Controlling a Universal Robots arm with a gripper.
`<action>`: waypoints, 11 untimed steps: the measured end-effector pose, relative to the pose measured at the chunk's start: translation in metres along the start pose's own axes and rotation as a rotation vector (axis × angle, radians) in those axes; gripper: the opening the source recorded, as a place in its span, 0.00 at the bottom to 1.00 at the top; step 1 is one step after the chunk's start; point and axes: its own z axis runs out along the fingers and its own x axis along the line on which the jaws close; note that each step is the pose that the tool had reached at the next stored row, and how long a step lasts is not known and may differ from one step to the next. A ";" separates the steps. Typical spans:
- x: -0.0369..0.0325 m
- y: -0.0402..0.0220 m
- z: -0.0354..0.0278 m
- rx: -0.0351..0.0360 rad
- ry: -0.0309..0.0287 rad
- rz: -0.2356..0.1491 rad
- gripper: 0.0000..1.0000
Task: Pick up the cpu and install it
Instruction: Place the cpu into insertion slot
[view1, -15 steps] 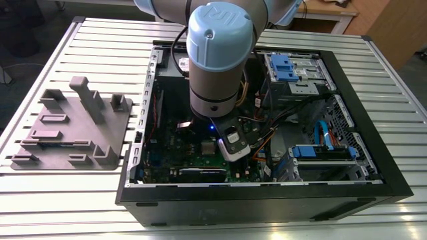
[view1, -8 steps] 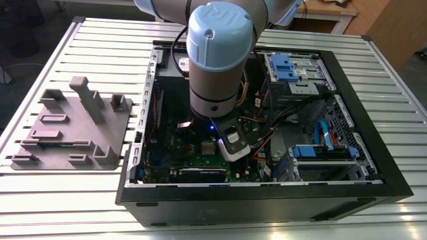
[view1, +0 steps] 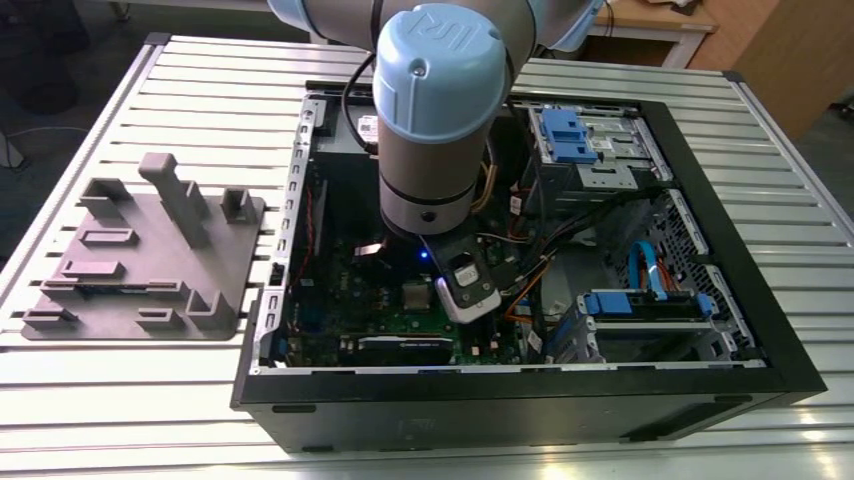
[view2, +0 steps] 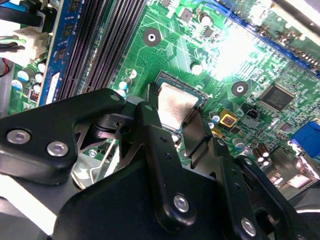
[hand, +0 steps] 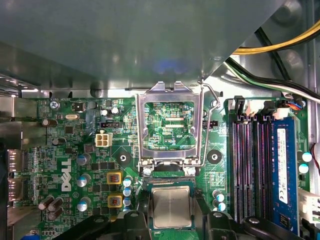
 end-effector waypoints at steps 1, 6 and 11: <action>0.0000 0.0000 0.0001 -0.0001 -0.0001 0.000 0.44; -0.0001 0.0001 -0.0005 -0.0006 -0.0002 0.000 0.44; -0.0002 0.0002 -0.0030 -0.0002 0.0010 0.000 0.44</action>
